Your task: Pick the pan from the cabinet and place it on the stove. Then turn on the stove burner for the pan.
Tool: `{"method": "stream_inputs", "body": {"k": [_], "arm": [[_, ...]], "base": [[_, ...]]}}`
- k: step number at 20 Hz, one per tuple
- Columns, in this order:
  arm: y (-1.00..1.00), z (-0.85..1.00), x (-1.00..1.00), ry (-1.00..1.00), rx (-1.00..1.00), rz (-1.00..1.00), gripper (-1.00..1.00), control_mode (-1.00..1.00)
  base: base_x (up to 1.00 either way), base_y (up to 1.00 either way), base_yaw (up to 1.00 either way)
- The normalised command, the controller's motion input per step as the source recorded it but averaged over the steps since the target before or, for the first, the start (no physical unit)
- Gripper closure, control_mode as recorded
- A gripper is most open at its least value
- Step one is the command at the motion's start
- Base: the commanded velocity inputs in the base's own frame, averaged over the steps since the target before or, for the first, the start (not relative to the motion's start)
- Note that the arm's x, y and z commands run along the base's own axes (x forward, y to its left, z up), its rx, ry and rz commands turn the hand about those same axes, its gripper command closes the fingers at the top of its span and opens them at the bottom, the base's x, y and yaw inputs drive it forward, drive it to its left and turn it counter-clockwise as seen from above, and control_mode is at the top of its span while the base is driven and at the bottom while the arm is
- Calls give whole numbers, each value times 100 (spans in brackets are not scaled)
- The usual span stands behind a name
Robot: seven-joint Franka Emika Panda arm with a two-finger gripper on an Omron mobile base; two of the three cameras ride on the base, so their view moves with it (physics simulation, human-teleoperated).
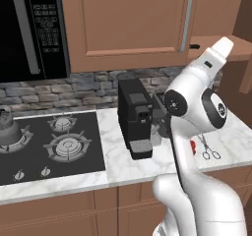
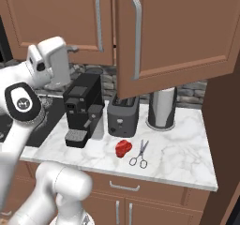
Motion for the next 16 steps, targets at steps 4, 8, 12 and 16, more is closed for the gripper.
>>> {"method": "stream_inputs", "body": {"k": [4, 8, 12, 16], "arm": [[-46, 0, 48, 11, -5, -15, -100, -100], [-54, -1, 35, 11, -2, -13, -100, -100], [-57, -1, 27, 11, 0, -13, -100, -100], [-63, -7, 6, 8, 0, -17, -100, -100]], "base": [[0, 0, 0], [0, 0, 0], [0, 0, 0], [0, 0, 0]]}}
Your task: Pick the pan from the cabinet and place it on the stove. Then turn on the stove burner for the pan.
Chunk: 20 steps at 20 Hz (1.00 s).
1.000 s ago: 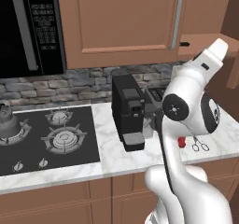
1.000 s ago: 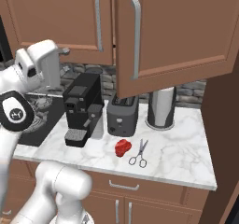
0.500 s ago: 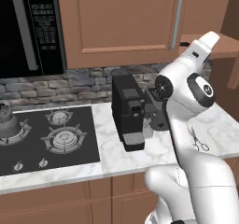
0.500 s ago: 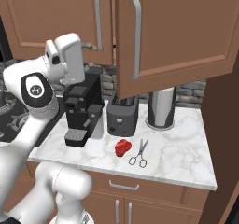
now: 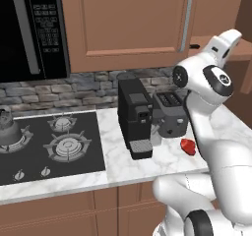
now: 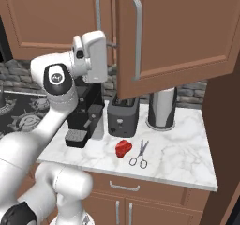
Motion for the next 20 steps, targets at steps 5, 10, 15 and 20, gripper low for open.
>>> {"method": "stream_inputs", "body": {"k": [5, 10, 15, 20], "arm": [[-32, -29, -40, 0, -1, -25, -100, -100], [-47, -15, -31, 2, -1, -26, -100, -100], [-75, -6, -20, 5, 0, -23, -100, -100], [-96, 0, -24, 4, 0, -20, -100, -100]], "base": [[0, 0, 0], [0, 0, 0], [0, 0, 0], [0, 0, 0]]}}
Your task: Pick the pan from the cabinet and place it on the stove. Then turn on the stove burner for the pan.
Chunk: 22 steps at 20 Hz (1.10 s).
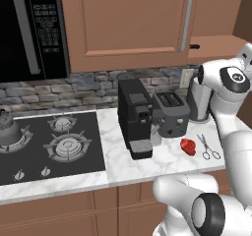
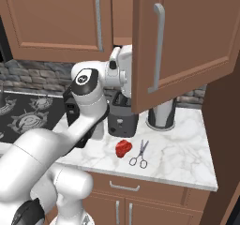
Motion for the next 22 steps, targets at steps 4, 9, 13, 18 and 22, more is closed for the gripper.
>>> {"method": "stream_inputs", "body": {"k": [4, 9, 13, 18, 22], "arm": [[-100, 0, -27, 4, 4, -18, -100, -100], [-100, 0, -23, 3, 10, -16, -100, -100], [-95, -9, 0, 9, 10, -11, -100, -100], [-74, -19, -1, 1, 9, -2, -100, -100], [-49, -2, 0, 0, 5, 0, -100, -100]], "base": [[0, 0, 0], [0, 0, 0], [0, 0, 0], [0, 0, 0], [0, 0, 0]]}}
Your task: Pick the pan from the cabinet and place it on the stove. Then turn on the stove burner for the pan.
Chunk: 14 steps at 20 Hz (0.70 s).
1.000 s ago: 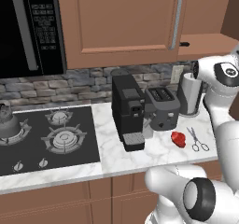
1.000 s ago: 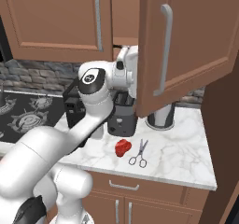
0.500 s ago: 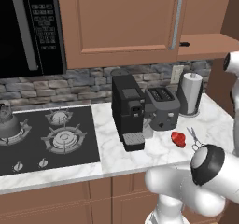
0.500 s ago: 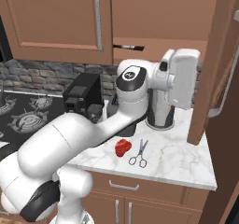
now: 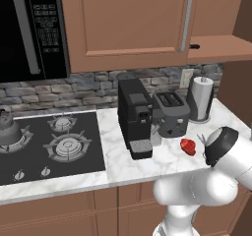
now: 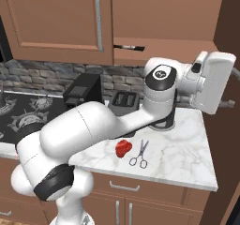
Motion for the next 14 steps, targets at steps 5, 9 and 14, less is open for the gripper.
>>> {"method": "stream_inputs", "body": {"k": [5, 9, 14], "arm": [[-20, 0, 0, -1, 6, 1, -100, -100], [7, 0, 0, -4, 6, 0, -100, -100], [81, 0, -12, -6, 1, 0, -100, -100]], "base": [[0, 0, 0], [0, 0, 0], [0, 0, 0]]}}
